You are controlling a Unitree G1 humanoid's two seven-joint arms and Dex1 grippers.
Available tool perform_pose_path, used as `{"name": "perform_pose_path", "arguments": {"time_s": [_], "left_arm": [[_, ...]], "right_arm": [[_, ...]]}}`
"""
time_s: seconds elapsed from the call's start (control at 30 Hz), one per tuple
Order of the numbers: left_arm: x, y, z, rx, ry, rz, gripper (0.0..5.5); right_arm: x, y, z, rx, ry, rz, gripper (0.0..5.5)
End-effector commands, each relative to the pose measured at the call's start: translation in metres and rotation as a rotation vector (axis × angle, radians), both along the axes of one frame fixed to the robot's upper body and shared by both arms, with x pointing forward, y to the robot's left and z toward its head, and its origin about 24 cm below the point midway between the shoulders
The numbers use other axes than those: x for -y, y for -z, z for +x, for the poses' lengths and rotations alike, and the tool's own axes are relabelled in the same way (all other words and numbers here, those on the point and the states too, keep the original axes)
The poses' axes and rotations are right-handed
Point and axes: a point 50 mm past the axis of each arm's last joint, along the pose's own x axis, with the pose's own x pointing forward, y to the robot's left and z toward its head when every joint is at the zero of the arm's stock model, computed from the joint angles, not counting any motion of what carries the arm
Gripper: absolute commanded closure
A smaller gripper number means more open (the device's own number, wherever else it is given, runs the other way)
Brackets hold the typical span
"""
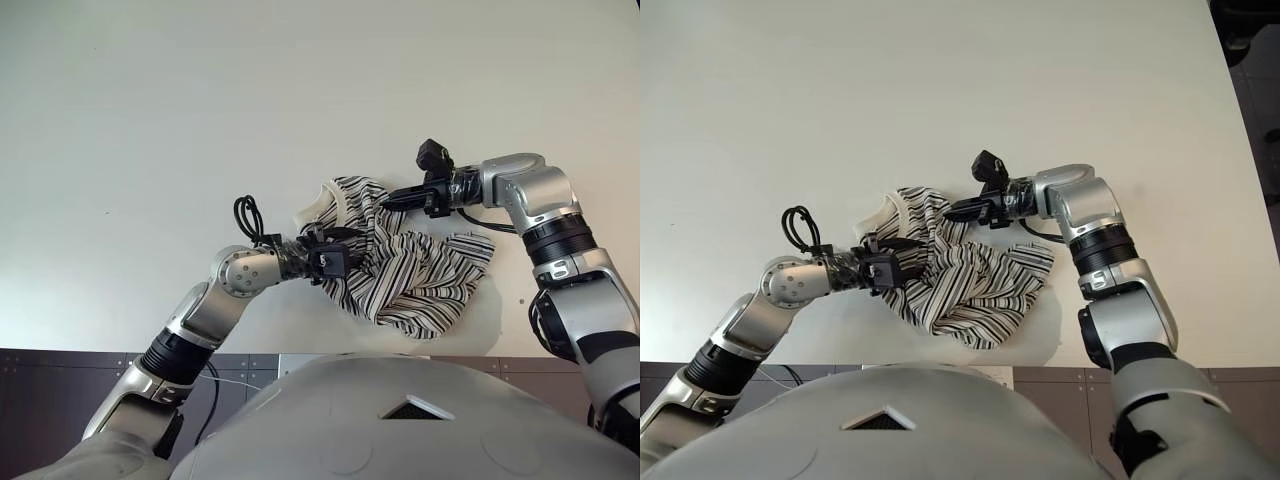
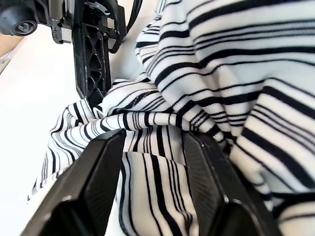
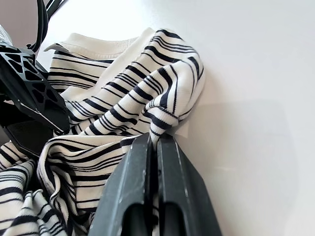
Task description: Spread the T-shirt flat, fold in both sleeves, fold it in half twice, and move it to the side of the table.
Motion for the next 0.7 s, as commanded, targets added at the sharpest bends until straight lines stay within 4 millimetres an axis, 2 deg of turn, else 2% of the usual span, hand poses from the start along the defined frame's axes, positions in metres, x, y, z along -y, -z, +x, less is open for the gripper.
{"name": "perform_pose_path", "arguments": {"time_s": [0.03,0.13,0.2,0.3,0.37,0.43,0.5,0.57,0.7], "left_arm": [[-0.013,-0.025,0.030,0.021,-0.242,-0.173,3.38],[-0.043,-0.058,0.066,0.067,-0.559,-0.420,3.38],[-0.066,-0.072,0.085,0.112,-0.736,-0.523,3.38],[-0.087,-0.072,0.096,0.132,-0.876,-0.549,3.38],[-0.082,-0.063,0.091,0.115,-0.844,-0.510,3.38],[-0.065,-0.055,0.080,0.099,-0.738,-0.452,3.38],[-0.051,-0.050,0.069,0.088,-0.639,-0.406,3.38],[-0.044,-0.047,0.062,0.081,-0.584,-0.383,3.38],[-0.033,-0.043,0.047,0.059,-0.438,-0.302,3.38]], "right_arm": [[0.021,-0.022,0.022,0.126,0.076,-0.026,5.37],[0.044,-0.046,0.041,0.247,0.120,-0.076,5.37],[0.052,-0.061,0.052,0.330,0.127,-0.105,5.37],[0.044,-0.078,0.060,0.383,0.086,-0.073,5.37],[0.035,-0.066,0.052,0.343,0.029,-0.074,5.37],[0.031,-0.044,0.036,0.275,-0.014,-0.090,5.37],[0.029,-0.031,0.019,0.217,-0.052,-0.079,4.97],[0.028,-0.025,0.010,0.170,-0.065,-0.068,4.67],[0.023,-0.021,0.010,0.106,-0.019,-0.046,4.05]]}}
